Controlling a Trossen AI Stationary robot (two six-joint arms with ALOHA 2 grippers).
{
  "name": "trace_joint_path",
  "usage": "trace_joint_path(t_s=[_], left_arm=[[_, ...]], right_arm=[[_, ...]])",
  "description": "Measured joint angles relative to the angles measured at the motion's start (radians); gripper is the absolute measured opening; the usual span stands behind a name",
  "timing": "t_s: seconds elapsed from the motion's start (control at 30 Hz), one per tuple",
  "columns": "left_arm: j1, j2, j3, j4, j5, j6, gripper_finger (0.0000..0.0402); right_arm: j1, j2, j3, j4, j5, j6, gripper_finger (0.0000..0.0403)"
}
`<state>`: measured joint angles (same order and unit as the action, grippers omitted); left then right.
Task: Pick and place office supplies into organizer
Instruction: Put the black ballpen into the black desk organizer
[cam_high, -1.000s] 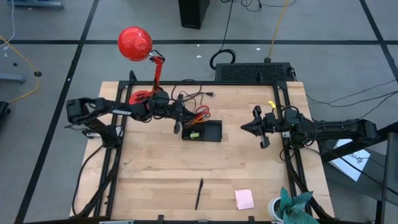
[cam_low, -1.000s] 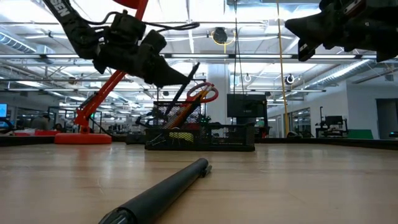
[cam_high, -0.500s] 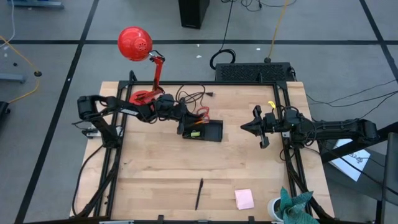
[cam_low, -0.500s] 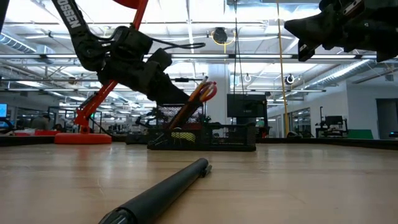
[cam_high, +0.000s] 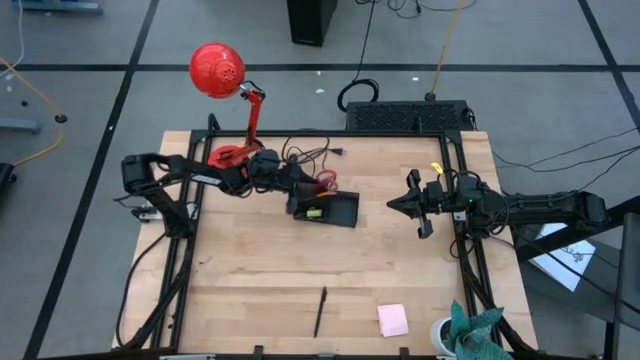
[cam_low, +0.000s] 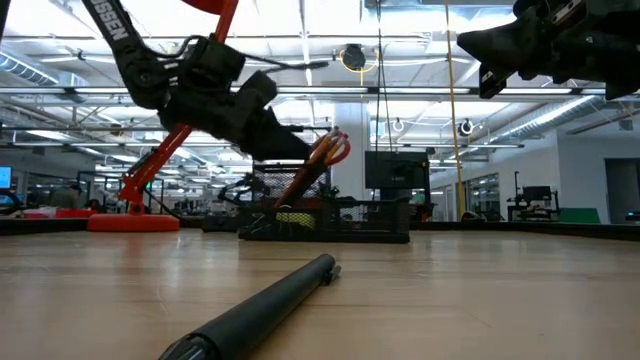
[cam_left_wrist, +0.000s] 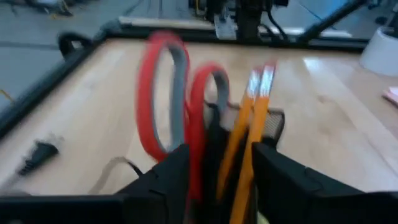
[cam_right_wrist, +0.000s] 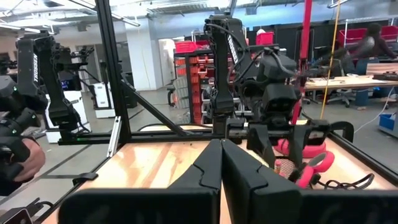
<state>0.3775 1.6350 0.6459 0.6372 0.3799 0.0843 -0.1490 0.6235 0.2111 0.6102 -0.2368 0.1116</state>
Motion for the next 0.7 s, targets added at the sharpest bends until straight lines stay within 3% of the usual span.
trace_joint_path(t_s=[0.17,0.33,0.53,0.6,0.7], left_arm=[[-0.006,-0.083,0.045,-0.158,-0.103,0.04,0.0206],[-0.056,-0.235,0.192,-0.58,-0.259,0.053,0.0206],[-0.265,-0.312,0.436,-1.089,-0.455,-0.041,0.0182],[-0.349,-0.308,0.486,-1.173,-0.483,-0.122,0.0168],[-0.462,-0.294,0.514,-1.164,-0.49,-0.286,0.0145]], right_arm=[[0.0,0.0,0.0,-0.002,-0.002,0.002,0.0],[0.0,0.0,0.0,-0.012,-0.002,0.004,0.0],[0.0,0.0,0.0,-0.016,-0.001,-0.007,0.0],[0.0,0.0,0.0,-0.016,-0.001,-0.024,0.0],[0.0,0.0,0.0,-0.016,-0.002,-0.041,0.0]])
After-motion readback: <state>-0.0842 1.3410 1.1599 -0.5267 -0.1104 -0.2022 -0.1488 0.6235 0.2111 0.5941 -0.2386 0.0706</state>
